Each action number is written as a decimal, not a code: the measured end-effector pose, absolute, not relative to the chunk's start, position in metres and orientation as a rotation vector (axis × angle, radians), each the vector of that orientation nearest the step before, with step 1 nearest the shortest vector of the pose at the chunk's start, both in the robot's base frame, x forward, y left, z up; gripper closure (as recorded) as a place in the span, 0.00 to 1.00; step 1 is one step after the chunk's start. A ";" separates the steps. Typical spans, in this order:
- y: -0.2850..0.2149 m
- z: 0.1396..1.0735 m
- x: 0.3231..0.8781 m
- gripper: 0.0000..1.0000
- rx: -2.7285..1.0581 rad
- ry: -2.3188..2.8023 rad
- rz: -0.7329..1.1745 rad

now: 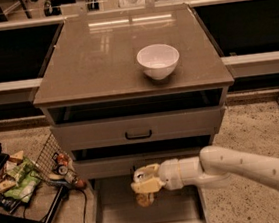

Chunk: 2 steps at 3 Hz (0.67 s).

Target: Pick orange can from bottom drawer and place on counter

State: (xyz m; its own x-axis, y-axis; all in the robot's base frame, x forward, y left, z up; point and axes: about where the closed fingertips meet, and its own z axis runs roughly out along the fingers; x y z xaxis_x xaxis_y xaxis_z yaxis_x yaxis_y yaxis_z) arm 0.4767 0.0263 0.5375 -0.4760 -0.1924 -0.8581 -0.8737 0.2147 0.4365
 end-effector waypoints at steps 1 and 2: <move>0.001 0.634 0.502 1.00 -0.942 1.795 1.213; -0.018 0.717 0.516 1.00 -0.910 1.769 1.137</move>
Offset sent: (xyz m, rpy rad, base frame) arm 0.0580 -0.0738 0.2948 -0.0101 -0.1944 -0.2178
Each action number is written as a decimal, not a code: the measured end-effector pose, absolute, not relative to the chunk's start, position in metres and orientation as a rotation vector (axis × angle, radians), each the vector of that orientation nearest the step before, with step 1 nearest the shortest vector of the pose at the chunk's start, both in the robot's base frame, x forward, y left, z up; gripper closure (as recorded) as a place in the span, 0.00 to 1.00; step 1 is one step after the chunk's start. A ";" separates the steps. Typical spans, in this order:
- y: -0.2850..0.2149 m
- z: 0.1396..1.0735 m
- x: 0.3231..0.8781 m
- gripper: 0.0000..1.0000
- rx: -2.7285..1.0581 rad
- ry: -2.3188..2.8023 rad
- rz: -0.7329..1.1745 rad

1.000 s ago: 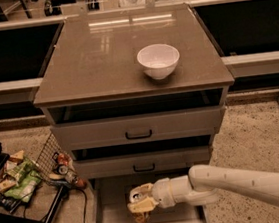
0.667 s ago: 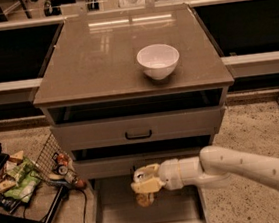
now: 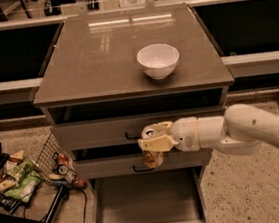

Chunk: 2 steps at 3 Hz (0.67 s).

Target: Pick orange can from bottom drawer and place on counter

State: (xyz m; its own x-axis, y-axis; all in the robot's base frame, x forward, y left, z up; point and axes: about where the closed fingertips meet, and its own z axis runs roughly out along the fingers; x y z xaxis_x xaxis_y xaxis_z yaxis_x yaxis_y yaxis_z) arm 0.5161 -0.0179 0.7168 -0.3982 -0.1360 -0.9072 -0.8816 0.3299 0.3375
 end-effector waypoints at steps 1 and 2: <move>-0.022 0.789 0.529 1.00 -0.903 1.755 1.076; -0.022 0.789 0.529 1.00 -0.903 1.755 1.076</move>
Offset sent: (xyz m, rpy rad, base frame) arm 0.0114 -0.0048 0.0583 -0.0116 -0.0342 -0.0279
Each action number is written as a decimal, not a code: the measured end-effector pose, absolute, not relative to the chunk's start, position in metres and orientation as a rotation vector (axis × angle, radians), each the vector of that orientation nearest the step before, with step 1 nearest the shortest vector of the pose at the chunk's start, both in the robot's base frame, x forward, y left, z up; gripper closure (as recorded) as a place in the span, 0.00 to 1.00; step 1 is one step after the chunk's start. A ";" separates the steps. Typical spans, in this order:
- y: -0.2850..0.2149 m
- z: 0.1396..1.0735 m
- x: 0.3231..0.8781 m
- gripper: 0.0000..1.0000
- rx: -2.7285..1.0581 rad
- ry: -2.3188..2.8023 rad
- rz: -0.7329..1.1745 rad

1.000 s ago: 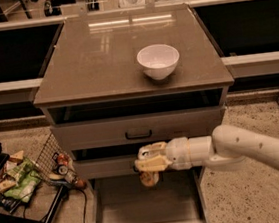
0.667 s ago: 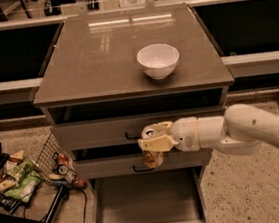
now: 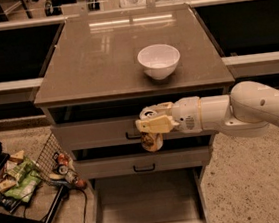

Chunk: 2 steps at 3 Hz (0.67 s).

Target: Pick orange can from bottom drawer and place on counter

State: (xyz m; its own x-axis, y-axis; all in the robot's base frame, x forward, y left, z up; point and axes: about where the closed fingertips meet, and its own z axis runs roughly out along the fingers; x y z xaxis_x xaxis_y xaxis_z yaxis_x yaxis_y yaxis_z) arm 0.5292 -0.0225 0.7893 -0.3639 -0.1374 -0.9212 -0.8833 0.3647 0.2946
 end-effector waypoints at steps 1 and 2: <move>-0.027 0.822 0.533 1.00 -0.858 1.708 1.074; -0.026 0.899 0.548 1.00 -0.779 1.615 1.071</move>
Offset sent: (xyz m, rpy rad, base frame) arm 0.0430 -0.0127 0.2187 0.2523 -0.1697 -0.1653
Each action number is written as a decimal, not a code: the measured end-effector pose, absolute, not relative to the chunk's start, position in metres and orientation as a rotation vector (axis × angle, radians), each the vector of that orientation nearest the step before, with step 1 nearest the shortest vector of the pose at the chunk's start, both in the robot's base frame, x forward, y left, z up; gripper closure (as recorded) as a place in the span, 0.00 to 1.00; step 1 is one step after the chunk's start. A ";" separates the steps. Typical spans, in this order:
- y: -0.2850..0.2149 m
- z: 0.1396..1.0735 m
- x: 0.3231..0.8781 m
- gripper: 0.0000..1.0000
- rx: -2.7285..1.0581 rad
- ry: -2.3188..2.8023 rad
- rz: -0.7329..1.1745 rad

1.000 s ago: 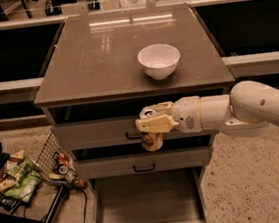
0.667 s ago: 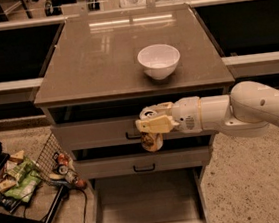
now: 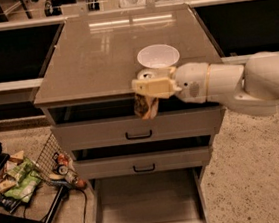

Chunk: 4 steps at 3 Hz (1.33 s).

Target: Pick orange can from bottom drawer and place on counter

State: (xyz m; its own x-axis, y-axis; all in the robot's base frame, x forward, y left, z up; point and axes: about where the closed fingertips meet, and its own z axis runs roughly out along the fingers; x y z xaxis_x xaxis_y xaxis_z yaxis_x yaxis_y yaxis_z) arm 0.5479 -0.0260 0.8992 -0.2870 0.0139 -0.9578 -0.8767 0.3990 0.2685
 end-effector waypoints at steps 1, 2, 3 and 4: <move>-0.023 0.982 0.577 1.00 -0.714 1.537 1.039; -0.019 1.038 0.622 1.00 -0.646 1.479 1.057; -0.015 1.078 0.678 1.00 -0.588 1.475 1.037; -0.004 1.103 0.733 1.00 -0.545 1.520 0.955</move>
Offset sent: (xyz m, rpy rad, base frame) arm 0.1400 0.0085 0.2127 0.2421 -0.1095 -0.1339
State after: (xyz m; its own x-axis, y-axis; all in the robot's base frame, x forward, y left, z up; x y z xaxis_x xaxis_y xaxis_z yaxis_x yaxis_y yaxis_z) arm 0.7334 -0.0038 1.1027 -0.1907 0.1793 -0.9651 -0.7916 0.5534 0.2592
